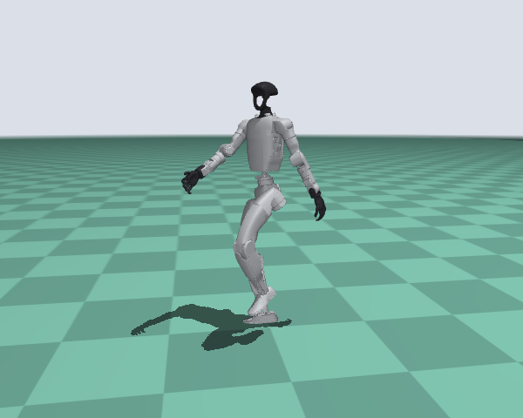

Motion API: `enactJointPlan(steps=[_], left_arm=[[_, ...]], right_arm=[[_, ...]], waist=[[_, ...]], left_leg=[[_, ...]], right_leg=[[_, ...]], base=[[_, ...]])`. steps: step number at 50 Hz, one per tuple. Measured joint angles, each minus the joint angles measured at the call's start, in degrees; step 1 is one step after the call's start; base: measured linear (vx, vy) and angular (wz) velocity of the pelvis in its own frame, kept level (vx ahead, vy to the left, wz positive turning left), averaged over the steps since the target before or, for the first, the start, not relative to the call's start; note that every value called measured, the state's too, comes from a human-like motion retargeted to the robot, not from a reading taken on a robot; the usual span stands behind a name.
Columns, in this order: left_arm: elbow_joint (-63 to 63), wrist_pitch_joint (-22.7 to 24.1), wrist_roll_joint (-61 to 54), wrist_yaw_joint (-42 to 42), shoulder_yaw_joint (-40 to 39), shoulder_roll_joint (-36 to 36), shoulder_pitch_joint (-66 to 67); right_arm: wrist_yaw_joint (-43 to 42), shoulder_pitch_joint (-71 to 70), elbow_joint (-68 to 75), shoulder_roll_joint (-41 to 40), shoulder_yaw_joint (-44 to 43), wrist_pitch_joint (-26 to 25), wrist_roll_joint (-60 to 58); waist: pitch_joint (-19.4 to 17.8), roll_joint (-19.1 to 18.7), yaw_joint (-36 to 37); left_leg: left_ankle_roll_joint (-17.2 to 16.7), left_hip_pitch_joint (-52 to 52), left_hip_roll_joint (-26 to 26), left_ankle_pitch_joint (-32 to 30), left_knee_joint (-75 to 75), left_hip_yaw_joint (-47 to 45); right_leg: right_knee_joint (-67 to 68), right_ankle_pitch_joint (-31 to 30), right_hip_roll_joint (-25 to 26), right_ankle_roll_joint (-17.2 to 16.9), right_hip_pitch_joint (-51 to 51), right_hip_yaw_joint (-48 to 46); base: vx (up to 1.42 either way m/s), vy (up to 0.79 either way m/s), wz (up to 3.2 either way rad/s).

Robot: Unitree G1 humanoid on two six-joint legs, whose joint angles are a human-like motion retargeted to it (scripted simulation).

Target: In place motions

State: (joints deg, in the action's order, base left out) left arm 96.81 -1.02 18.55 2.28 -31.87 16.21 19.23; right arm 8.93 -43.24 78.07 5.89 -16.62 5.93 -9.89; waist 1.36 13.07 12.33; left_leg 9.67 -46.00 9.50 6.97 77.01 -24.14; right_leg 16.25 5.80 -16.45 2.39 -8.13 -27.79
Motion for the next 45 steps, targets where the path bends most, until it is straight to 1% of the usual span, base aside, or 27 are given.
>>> enactJointPlan(steps=[2,5,7,8,9,10,12,13,15,17,18,20,22,23,25,27,28,29,30,32,33,35,37,39,40,42,45], left_arm=[[-1.0,1.5,-1.3,0.2,-0.3,-1.0,-1.3],[-2.2,4.2,-2.8,-0.6,0.0,-2.4,-2.7],[-2.5,4.9,-3.0,-0.7,0.0,-3.1,-3.6],[-2.6,5.0,-2.9,-0.6,0.1,-3.3,-4.0],[-2.8,5.2,-2.8,-0.5,0.4,-3.4,-4.5],[-3.1,5.3,-2.6,-0.3,0.8,-3.5,-5.0],[-3.5,5.6,-2.6,-0.2,1.5,-3.6,-6.0],[-3.6,5.7,-2.7,-0.3,1.8,-3.7,-6.5],[-2.9,5.3,-3.4,-0.8,2.4,-3.9,-8.0],[-1.7,5.0,-3.7,-1.7,3.3,-4.0,-10.2],[-0.8,5.0,-3.6,-2.3,4.5,-3.8,-11.5],[0.6,4.4,-2.7,-3.5,8.2,-3.5,-14.7],[0.6,2.7,-1.1,-3.9,12.5,-4.0,-18.1],[0.6,2.3,-0.8,-3.9,14.6,-4.4,-19.8],[0.6,1.9,-1.1,-3.8,19.0,-5.8,-23.8],[0.6,2.6,-2.2,-4.5,22.4,-8.4,-30.6],[0.6,3.9,-3.0,-4.9,23.2,-10.1,-34.3],[-0.3,4.6,-4.3,-4.8,24.3,-11.9,-38.2],[-1.8,5.1,-5.9,-4.4,25.5,-13.6,-42.3],[-6.6,5.8,-8.1,-3.7,26.2,-14.5,-50.0],[-9.0,6.7,-8.3,-3.5,25.0,-14.6,-53.3],[-12.9,8.3,-8.5,-2.5,21.6,-15.3,-59.6],[-16.7,9.8,-9.6,-1.3,19.0,-16.7,-64.8],[-19.8,10.9,-11.1,-0.3,18.0,-17.3,-68.7],[-20.9,11.2,-11.6,0.2,17.5,-17.5,-70.1],[-21.0,11.6,-12.4,1.0,16.6,-18.1,-72.0],[-19.7,11.1,-13.3,1.4,16.6,-18.3,-73.1]], right_arm=[[0.5,4.3,1.2,-1.1,0.9,0.4,-0.5],[1.2,10.9,3.4,-2.3,2.4,0.5,-0.9],[1.2,15.4,4.8,-3.0,2.9,0.4,-1.5],[1.0,17.5,5.6,-3.2,3.0,0.4,-1.7],[0.9,19.3,6.4,-3.3,3.0,0.4,-1.9],[0.8,20.9,7.2,-3.3,3.0,0.4,-2.1],[1.0,23.4,9.0,-2.6,3.1,0.1,-3.5],[1.0,24.6,9.7,-2.2,3.2,-0.2,-4.5],[1.1,26.8,10.6,-1.6,3.3,-1.1,-6.9],[1.4,29.3,10.8,-1.1,3.1,-1.9,-8.0],[1.8,30.8,10.7,-0.7,2.6,-2.0,-8.1],[3.1,34.3,10.3,0.0,0.9,-1.7,-7.4],[4.8,38.9,10.1,0.4,-1.4,-1.5,-7.1],[5.5,41.5,10.4,0.7,-2.5,-1.7,-7.3],[6.3,47.0,11.6,1.3,-4.7,-2.8,-8.0],[6.9,51.3,13.1,1.6,-7.2,-3.1,-9.7],[6.7,53.2,13.8,1.8,-7.6,-2.9,-10.7],[6.1,54.9,14.8,2.2,-7.6,-2.9,-11.8],[5.5,56.4,15.8,2.7,-7.3,-3.0,-13.0],[5.1,58.4,18.6,4.5,-6.3,-4.7,-15.8],[5.6,59.5,19.1,5.2,-5.7,-6.4,-17.1],[7.4,62.4,19.3,6.5,-5.8,-9.7,-19.5],[8.7,65.2,19.3,7.8,-7.3,-11.7,-20.8],[8.2,67.4,19.3,9.1,-9.1,-13.2,-20.6],[7.4,68.5,19.3,9.7,-10.1,-13.8,-20.2],[5.8,70.2,19.3,10.5,-11.8,-14.1,-17.7],[5.3,70.4,19.3,11.0,-13.3,-14.1,-13.5]], waist=[[1.9,-1.2,-2.8],[5.2,-2.8,-6.4],[7.5,-4.5,-8.7],[8.6,-5.7,-9.6],[9.5,-6.8,-10.5],[10.4,-7.8,-11.2],[10.8,-9.7,-12.1],[10.6,-10.5,-12.8],[9.7,-11.8,-14.5],[8.9,-12.1,-15.9],[8.6,-12.2,-16.3],[8.1,-12.4,-16.6],[7.8,-12.2,-16.5],[7.6,-12.1,-16.6],[7.2,-12.3,-16.5],[6.7,-11.8,-14.9],[5.7,-11.1,-15.5],[4.3,-10.1,-16.6],[2.7,-9.0,-18.0],[-0.3,-8.5,-25.3],[-2.0,-9.4,-30.1],[-5.5,-10.6,-37.3],[-8.9,-11.7,-42.2],[-11.5,-12.2,-46.3],[-12.5,-12.4,-48.0],[-13.5,-13.0,-49.6],[-13.6,-13.0,-48.5]], left_leg=[[-1.2,8.6,-2.6,-1.1,-10.2,2.0],[-2.9,19.9,-8.4,-4.0,-28.1,8.1],[-3.5,26.8,-10.0,-5.8,-40.4,12.0],[-5.5,30.5,-10.6,-6.4,-46.9,14.3],[-7.0,34.0,-10.6,-3.6,-52.7,15.3],[-8.2,37.4,-10.3,1.0,-58.2,15.5],[-9.3,42.1,-8.5,5.1,-65.8,11.8],[-9.4,43.6,-8.1,5.9,-68.2,10.8],[-12.2,45.3,-7.0,5.3,-71.2,11.7],[-11.8,46.1,-7.4,5.2,-72.7,12.4],[-10.7,46.3,-8.1,5.6,-73.2,12.7],[-9.5,46.8,-8.9,6.4,-73.9,13.6],[-9.5,46.7,-9.1,7.0,-73.5,14.9],[-9.4,46.8,-9.1,7.2,-73.1,15.7],[-9.4,47.2,-8.8,7.5,-72.3,17.6],[-9.4,46.2,-9.1,7.4,-71.9,17.7],[-9.4,46.1,-9.9,7.4,-71.6,18.0],[-9.0,46.5,-11.4,7.1,-71.7,18.3],[-8.4,47.2,-13.2,6.6,-71.8,18.5],[-6.9,48.3,-16.0,5.4,-72.2,22.0],[-6.5,48.6,-15.6,4.9,-71.7,24.6],[-5.9,49.2,-14.4,4.2,-70.4,28.4],[-5.4,49.7,-12.7,3.9,-69.0,31.1],[-4.9,50.0,-11.0,4.4,-67.6,31.6],[-4.6,50.2,-10.3,4.7,-66.8,31.8],[-4.0,50.4,-9.5,5.1,-65.8,32.6],[-4.1,51.0,-9.7,5.4,-65.9,32.5]], right_leg=[[-1.9,-0.6,0.8,-1.0,1.8,-1.8],[-4.6,-1.2,2.5,-2.1,3.8,-3.6],[-6.3,-1.6,4.4,-2.7,4.8,-5.0],[-7.2,-1.8,5.8,-2.8,5.2,-5.7],[-7.7,-1.9,7.1,-3.0,5.3,-6.4],[-8.1,-1.9,8.3,-3.2,5.2,-7.1],[-8.8,-2.0,10.4,-3.4,5.7,-8.0],[-9.1,-2.1,11.1,-3.6,6.2,-8.5],[-9.4,-2.1,12.0,-3.9,7.6,-9.5],[-9.0,-1.9,11.5,-4.3,8.1,-10.3],[-8.4,-1.7,11.1,-4.5,8.2,-10.7],[-6.9,-1.0,10.5,-4.8,8.2,-11.6],[-4.1,-0.6,9.7,-4.4,8.1,-12.6],[-2.3,-1.2,9.3,-3.6,8.0,-13.2],[4.9,-6.2,7.6,-1.3,6.5,-14.4],[25.9,-14.2,-0.9,0.7,-4.0,-10.1],[35.5,-16.9,-5.1,3.4,-8.8,-7.8],[45.2,-16.1,-9.6,4.9,-13.6,-4.9],[55.1,-13.6,-14.3,5.9,-18.4,-1.8],[70.1,-10.0,-24.0,7.0,-27.7,3.0],[75.2,-8.8,-26.4,7.3,-31.8,4.9],[82.2,-7.1,-28.8,7.4,-40.4,9.2],[85.2,-6.1,-30.3,7.6,-47.5,11.3],[86.0,-5.3,-31.7,8.7,-52.8,11.8],[85.8,-5.1,-32.2,9.3,-54.4,11.4],[83.6,-5.8,-31.2,9.0,-54.7,9.6],[80.1,-7.1,-28.8,8.2,-52.4,8.2]], base=[[0.18,0.1,0.52],[0.22,0.11,0.39],[0.24,0.1,0.38],[0.24,0.11,0.37],[0.24,0.13,0.37],[0.19,0.12,0.3],[0.15,0.12,0.22],[0.16,0.15,0.24],[0.14,0.17,0.27],[0.04,0.17,0.28],[0.03,0.2,0.32],[0.1,0.22,0.36],[0.19,0.2,0.46],[0.26,0.23,0.57],[0.22,0.21,0.52],[0.03,0.19,0.09],[-0.01,0.27,0.19],[-0.02,0.34,0.33],[-0.09,0.37,0.75],[-0.19,0.33,1.56],[-0.21,0.23,1.97],[-0.12,0.13,1.76],[-0.02,0.07,1.42],[0.06,0.07,1.12],[0.12,0.05,0.77],[0.09,0.02,0.33],[-0.01,0.03,-0.48]])
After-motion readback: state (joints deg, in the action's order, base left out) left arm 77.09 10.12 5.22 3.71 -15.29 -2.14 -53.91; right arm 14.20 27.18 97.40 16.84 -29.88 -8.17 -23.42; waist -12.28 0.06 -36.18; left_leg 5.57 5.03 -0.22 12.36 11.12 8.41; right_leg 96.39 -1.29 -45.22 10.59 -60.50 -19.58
